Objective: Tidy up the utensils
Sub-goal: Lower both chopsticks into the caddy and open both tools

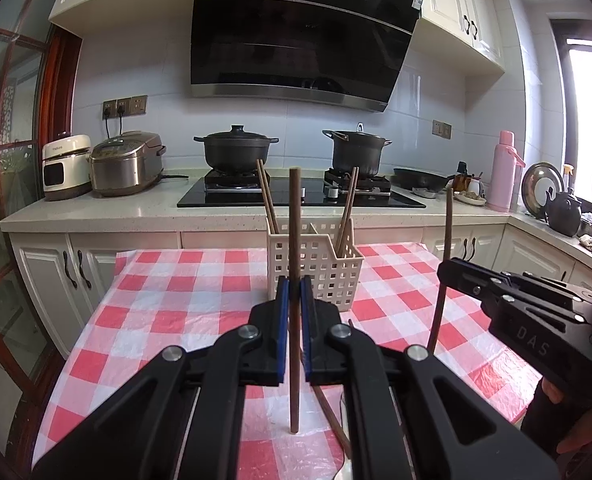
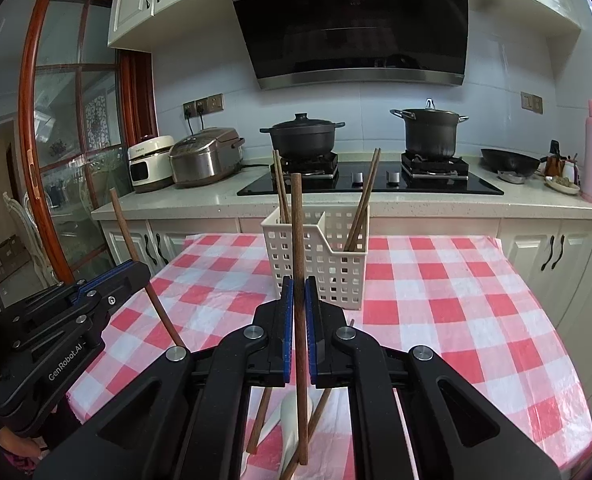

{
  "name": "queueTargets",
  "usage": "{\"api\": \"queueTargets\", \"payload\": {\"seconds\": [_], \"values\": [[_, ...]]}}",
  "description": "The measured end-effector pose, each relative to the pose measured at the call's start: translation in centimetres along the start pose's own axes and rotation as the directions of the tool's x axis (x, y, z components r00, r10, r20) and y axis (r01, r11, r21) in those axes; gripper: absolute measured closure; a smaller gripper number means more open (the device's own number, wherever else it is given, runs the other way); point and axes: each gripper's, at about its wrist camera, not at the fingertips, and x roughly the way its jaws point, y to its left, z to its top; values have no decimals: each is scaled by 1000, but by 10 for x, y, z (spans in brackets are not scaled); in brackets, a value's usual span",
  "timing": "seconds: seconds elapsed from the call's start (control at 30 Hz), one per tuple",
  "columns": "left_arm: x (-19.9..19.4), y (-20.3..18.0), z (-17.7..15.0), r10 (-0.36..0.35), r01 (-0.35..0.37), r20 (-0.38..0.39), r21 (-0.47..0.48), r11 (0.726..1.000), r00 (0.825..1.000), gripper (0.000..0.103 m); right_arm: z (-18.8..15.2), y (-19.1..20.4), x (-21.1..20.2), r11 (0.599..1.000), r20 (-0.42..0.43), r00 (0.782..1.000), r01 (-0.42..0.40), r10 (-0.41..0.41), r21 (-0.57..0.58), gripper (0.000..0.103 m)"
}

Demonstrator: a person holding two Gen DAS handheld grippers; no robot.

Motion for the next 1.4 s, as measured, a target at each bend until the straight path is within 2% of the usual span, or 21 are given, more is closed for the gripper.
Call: {"api": "queueTargets", "payload": {"seconds": [0.37,0.63,0.97,1.3,1.4], "values": [[11,-2,20,-11,11,13,12,1000,1000,97,20,-5,7,1000,41,999,-2,2,-6,96],[25,-7,51,-31,30,35,23,999,999,97,40,-9,18,1000,69,998,4,-2,-23,96],[58,-9,106,-51,49,67,29,998,996,97,85,-29,48,999,104,994,21,-18,-25,96],[93,-5,178,-72,71,117,13,997,990,97,140,-49,75,1000,152,988,24,-23,-6,96],[104,-6,201,-50,47,150,22,999,987,97,155,-54,86,999,167,985,33,-33,6,96]]}}
